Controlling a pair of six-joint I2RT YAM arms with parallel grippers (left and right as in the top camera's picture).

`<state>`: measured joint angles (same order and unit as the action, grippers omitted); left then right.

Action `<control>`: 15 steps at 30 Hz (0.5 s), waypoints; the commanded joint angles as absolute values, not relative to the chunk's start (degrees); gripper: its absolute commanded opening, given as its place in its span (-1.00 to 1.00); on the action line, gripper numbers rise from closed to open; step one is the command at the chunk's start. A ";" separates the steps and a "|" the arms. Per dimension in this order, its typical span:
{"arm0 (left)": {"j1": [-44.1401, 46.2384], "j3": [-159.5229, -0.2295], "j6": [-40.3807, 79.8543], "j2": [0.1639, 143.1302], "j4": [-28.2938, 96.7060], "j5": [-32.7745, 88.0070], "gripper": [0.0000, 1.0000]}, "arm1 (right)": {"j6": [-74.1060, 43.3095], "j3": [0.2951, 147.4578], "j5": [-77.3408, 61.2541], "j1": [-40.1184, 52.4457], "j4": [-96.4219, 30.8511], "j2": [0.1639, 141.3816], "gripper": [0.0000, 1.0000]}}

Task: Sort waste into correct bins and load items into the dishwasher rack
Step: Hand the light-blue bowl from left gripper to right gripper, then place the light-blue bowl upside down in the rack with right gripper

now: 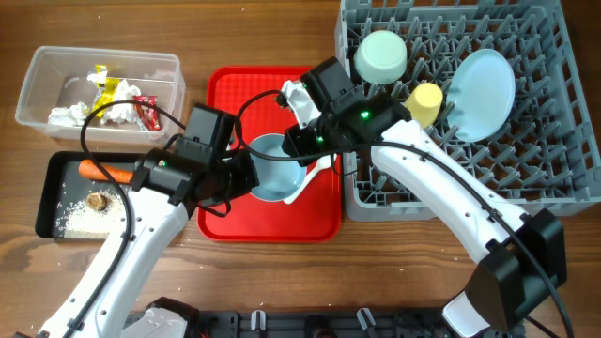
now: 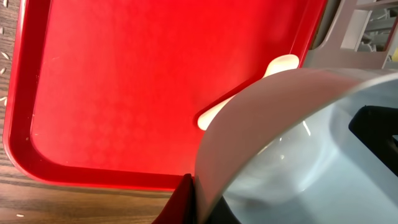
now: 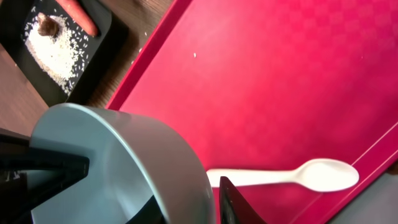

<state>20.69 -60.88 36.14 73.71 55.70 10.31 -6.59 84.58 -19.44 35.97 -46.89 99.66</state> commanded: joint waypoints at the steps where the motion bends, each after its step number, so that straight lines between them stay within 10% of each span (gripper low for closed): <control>1: 20.78 -61.52 36.47 73.41 55.77 11.09 -0.90 | -6.42 86.30 -17.98 36.21 -48.53 98.41 -0.55; 15: 20.78 -61.52 36.45 73.41 55.75 11.07 -0.69 | -6.63 86.30 -16.29 36.21 -49.95 98.35 -0.91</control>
<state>20.75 -60.93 36.29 73.71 55.55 10.76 -6.20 84.84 -15.51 36.34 -50.30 99.66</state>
